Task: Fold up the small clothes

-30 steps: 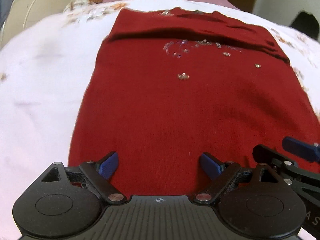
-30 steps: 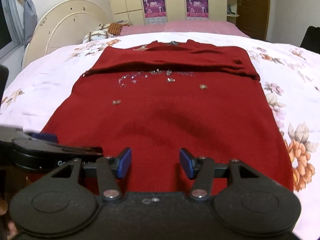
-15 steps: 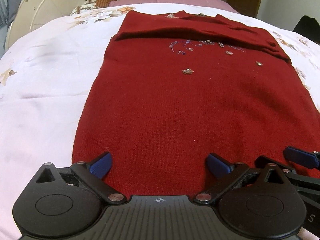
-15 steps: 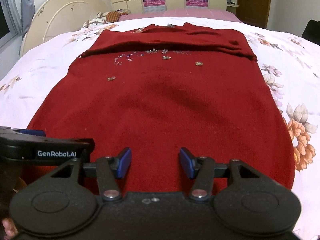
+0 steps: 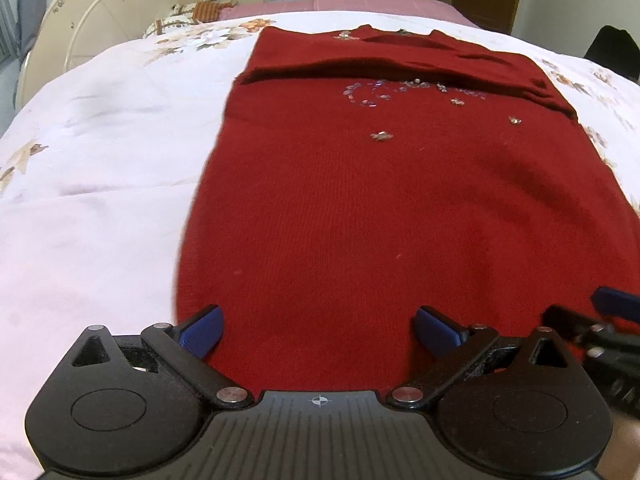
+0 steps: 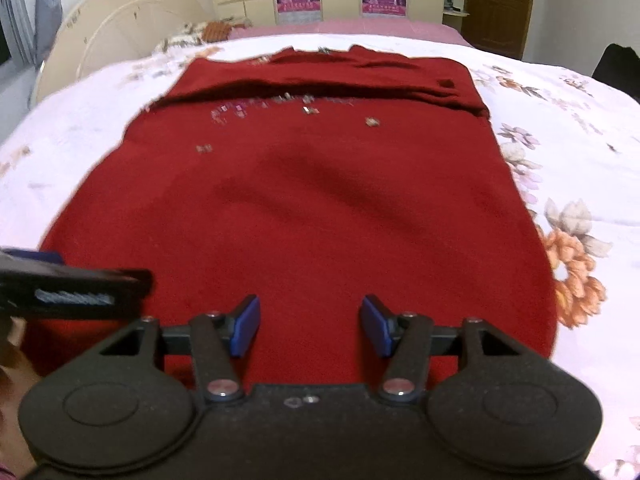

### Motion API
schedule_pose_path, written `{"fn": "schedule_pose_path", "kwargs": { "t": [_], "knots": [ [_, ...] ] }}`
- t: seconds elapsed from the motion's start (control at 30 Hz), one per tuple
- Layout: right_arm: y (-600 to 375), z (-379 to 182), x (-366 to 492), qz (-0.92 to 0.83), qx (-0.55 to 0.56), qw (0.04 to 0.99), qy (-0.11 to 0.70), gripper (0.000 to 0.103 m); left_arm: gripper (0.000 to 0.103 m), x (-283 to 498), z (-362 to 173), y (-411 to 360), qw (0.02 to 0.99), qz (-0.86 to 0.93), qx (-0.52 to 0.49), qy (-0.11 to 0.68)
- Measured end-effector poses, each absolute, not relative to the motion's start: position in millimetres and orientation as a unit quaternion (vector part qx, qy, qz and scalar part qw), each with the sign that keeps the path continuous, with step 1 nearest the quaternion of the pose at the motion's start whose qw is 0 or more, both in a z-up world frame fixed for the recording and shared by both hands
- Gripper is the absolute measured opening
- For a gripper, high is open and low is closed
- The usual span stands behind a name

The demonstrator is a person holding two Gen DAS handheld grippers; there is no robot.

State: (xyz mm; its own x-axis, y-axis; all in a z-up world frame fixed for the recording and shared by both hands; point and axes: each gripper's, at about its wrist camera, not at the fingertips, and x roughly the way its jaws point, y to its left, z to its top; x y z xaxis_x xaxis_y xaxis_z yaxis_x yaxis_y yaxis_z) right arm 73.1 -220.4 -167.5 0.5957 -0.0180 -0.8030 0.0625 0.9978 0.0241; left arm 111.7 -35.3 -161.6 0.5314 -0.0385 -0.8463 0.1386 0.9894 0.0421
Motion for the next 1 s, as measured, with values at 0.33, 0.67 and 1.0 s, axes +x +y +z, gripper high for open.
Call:
{"fn": "schedule_pose_path", "kwargs": {
  "t": [0.33,0.67,1.0],
  "knots": [
    [-249.6,-152.8,39.9,-0.071,0.023,0.897,0.435,0.062,0.101,86.6,-157.7,16.1,0.867,-0.054,0.022,0.494],
    [-290.6,-156.0,3.6,-0.145,0.037,0.885,0.441,0.062,0.087,72.0,-166.2,52.3,0.862,-0.087,-0.068,0.495],
    [-302.4,-164.4,6.4,-0.109,0.109,0.873,0.463,0.033,0.007,89.1,-163.0,38.4,0.843,-0.139,-0.113,0.507]
  ]
}}
